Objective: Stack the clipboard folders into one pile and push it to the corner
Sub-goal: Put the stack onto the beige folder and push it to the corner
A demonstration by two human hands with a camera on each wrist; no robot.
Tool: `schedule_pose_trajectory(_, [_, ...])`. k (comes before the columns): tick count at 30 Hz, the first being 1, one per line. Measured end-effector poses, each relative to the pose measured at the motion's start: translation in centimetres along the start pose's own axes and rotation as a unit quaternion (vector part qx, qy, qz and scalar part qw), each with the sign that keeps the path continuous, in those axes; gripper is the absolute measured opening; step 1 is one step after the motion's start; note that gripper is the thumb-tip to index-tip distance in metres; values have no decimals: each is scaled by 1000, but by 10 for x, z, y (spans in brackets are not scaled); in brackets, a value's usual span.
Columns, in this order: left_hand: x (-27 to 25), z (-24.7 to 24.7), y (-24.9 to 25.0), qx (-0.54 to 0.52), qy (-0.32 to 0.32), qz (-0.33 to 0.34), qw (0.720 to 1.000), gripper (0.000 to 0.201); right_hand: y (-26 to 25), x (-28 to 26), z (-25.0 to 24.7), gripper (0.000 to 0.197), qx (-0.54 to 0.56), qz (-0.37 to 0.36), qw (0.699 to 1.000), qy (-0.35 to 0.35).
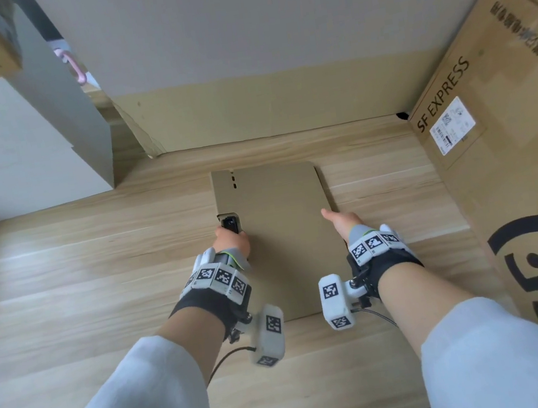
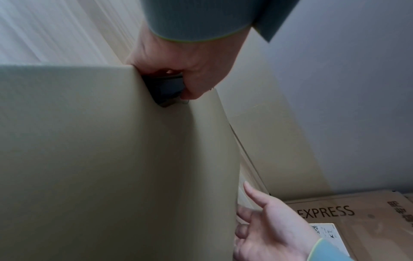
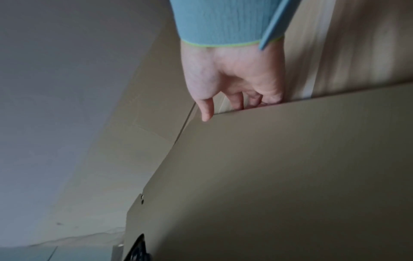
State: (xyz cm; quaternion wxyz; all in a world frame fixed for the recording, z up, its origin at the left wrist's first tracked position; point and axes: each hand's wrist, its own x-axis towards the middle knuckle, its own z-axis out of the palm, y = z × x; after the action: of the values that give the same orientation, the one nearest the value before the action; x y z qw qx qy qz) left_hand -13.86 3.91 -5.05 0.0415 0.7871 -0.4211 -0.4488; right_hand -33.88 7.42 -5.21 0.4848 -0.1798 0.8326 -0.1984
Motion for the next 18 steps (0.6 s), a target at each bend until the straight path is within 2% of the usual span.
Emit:
schedule_pose_trajectory(6, [1,-10,-9,-58,-25,25,998,46,-2,-9,11,57,8,1,1000,20])
schedule_pose_trajectory(9, [6,-18,-20,-137,-67,29,988,51,3,-13,11,57,88,-18,995,30])
schedule_pose_trajectory(12, [4,-35,-21,-204,-139,19,969,48,-2,-21,9,55,183,-65,980,33])
schedule_pose_trajectory(13, [2,-42,-16,-224,-138,42,964,48,-7,-25,7,51,201,-90,975,31])
schedule_pose_trajectory(15, [-3,-56,-6,-224,-80,130,962,52,-21,-35,3,41,223,-151,963,25])
schedule_pose_trajectory(18, [-11,-77,6,-195,-18,227,954,46,-41,-47,-8,43,240,-250,938,-14])
